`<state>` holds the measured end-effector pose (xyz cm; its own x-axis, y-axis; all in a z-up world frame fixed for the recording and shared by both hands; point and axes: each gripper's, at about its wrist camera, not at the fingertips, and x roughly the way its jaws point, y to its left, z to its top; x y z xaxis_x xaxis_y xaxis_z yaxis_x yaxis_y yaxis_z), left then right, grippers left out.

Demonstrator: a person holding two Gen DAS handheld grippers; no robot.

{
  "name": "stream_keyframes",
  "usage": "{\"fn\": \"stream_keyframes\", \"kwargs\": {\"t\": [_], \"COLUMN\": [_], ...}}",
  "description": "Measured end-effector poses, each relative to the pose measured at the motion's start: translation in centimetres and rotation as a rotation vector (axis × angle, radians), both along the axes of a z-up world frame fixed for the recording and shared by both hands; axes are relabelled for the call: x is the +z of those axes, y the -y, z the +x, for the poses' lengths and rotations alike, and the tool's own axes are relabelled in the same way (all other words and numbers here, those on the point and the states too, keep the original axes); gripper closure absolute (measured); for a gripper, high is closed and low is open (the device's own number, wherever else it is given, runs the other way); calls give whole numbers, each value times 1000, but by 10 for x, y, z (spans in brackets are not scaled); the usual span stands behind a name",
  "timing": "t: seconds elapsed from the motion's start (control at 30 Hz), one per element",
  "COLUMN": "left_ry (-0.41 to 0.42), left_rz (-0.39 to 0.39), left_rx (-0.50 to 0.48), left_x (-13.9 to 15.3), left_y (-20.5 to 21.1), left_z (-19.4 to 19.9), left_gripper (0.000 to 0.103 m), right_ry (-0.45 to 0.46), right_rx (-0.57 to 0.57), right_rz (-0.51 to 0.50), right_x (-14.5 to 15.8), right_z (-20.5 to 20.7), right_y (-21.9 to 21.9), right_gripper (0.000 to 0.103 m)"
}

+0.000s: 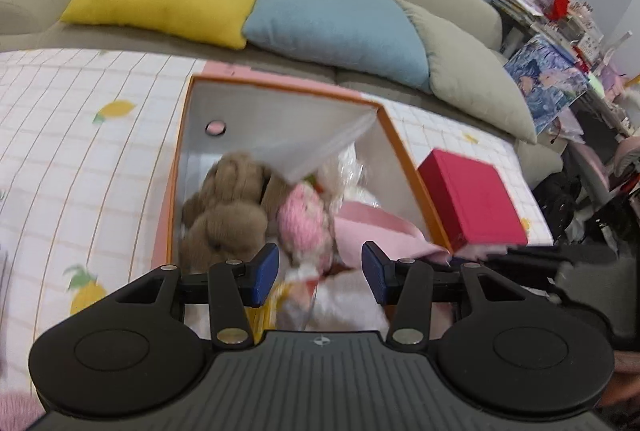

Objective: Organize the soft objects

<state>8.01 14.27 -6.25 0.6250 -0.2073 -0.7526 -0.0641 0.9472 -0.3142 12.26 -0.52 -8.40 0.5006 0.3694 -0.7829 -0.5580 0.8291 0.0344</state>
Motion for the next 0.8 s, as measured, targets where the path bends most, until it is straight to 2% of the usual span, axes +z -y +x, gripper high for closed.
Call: {"fn": "stream_keyframes", "kwargs": {"t": [0.1,0.2,0.27,0.4,0.47,0.57,0.7,0.8], "left_ry": [-18,-18,-13,7,27,78,193,293], "left_rz": [0,-13,-12,-12,-8,10,128,177], "left_rx": [4,15,19,32,41,47,62,55], "left_x": [-3,-4,-2,4,11,24,50,68], "left_y": [2,1,1,1,2,9,29,46], "left_z": [-6,-13,-16,-20,-22,-27,-38,-46], "left_gripper": [48,48,48,48,46,42,38,38], "right_ry": [-14,-30,-45,-45,-42,-27,21,63], "right_rx": [28,26,18,10,-4,-36,-92,-135], "right_rz": [-34,-35,-8,6,24,74,131,177], "right_x": [-8,-12,-12,-2,5,21,50,71], "right_z": [-1,-3,-3,-4,-5,-8,-13,-18], "right_y": [-9,-10,-7,3,13,30,57,81], "right_gripper": [95,86,71,63,52,43,31,24]}}
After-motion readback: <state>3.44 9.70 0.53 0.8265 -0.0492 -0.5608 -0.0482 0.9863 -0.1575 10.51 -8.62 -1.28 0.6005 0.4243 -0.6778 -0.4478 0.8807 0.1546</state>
